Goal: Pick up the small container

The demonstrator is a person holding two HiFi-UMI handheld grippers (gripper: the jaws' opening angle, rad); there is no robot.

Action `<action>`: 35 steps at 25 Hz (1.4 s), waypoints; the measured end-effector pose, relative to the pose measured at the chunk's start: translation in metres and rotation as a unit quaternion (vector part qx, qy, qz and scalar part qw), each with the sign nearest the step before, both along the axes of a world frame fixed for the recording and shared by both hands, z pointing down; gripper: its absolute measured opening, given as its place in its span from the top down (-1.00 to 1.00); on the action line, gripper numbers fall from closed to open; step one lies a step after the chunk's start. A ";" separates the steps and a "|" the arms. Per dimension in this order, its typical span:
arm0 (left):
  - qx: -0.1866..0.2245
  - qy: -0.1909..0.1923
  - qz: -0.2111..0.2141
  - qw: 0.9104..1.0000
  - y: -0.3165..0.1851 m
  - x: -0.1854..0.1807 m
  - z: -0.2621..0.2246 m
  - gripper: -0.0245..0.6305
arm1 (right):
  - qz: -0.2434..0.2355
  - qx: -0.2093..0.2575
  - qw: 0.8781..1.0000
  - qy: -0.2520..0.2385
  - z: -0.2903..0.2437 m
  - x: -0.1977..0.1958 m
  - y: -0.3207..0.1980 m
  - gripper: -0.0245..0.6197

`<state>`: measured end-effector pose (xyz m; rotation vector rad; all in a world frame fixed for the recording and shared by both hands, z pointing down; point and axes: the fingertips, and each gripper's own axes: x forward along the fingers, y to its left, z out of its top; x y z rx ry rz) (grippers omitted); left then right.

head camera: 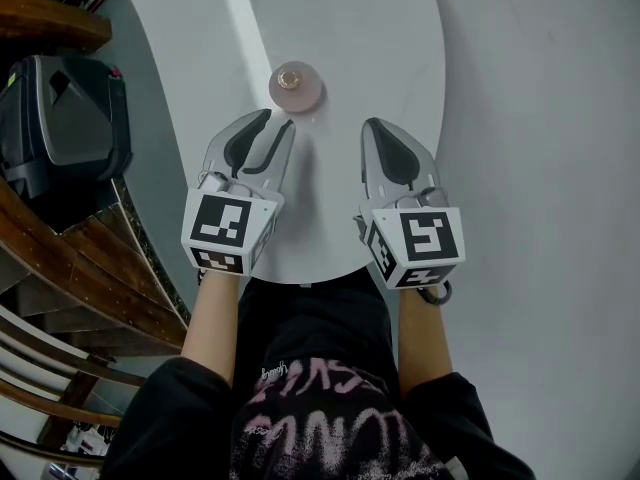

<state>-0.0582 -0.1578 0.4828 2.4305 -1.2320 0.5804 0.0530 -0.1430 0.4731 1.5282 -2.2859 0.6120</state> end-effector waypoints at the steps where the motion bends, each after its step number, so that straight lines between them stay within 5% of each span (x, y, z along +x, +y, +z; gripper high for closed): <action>1: -0.002 -0.001 0.000 1.000 -0.001 0.000 0.000 0.58 | 0.000 0.000 1.000 0.000 0.000 0.000 0.000 0.89; 10: -0.002 -0.003 -0.002 1.000 -0.008 0.002 0.003 0.29 | 0.001 -0.001 1.000 -0.002 0.002 0.001 -0.007 0.89; 35: 0.014 0.005 0.003 1.000 -0.046 0.021 0.006 0.21 | 0.011 -0.004 1.000 -0.007 0.011 0.009 -0.035 0.89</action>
